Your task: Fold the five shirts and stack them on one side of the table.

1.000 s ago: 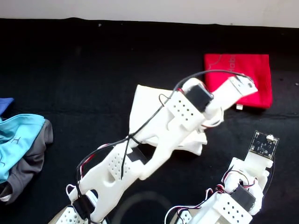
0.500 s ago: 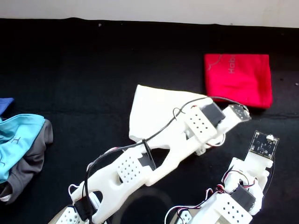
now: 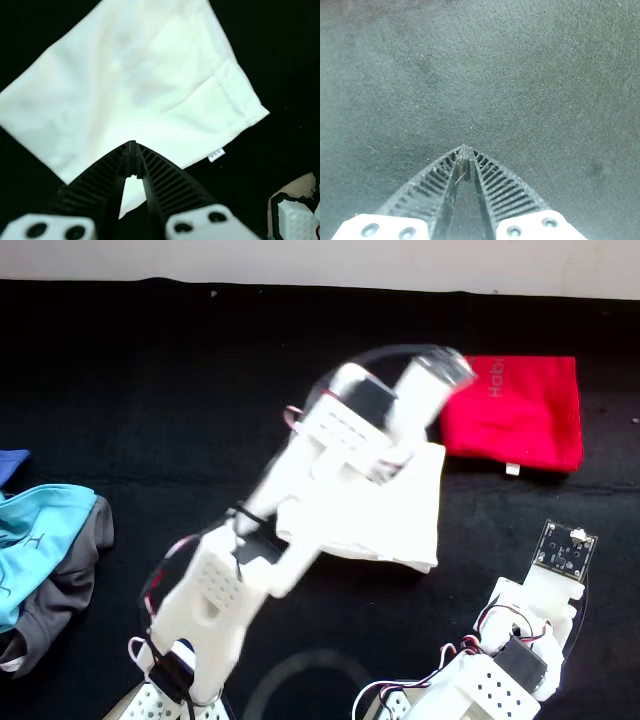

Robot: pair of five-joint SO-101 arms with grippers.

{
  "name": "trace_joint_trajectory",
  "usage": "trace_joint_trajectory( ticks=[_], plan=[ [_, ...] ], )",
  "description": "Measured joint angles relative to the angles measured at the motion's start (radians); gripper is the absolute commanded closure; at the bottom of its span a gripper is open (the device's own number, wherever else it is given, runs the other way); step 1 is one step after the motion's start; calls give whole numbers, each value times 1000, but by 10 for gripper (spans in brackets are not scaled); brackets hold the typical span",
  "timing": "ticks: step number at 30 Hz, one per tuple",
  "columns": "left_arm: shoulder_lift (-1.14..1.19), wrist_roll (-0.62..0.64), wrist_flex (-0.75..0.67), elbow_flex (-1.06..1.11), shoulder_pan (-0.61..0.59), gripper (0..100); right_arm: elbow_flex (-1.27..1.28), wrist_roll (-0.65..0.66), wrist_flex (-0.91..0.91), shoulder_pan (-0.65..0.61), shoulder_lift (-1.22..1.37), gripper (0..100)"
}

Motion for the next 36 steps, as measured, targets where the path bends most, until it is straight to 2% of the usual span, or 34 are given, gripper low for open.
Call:
trace_joint_trajectory(
  ticks=[4,7,15,21,36],
  plan=[
    [2,0,0,114,-133,992,0,0,0,0,0,991],
    [-8,2,0,258,-172,992,0,0,0,0,0,991],
    [-325,0,-18,661,-157,992,0,0,0,0,0,991],
    [-430,2,-244,962,-149,992,0,0,0,0,0,991],
    [-448,2,-443,1264,-34,992,0,0,0,0,0,991]
  ],
)
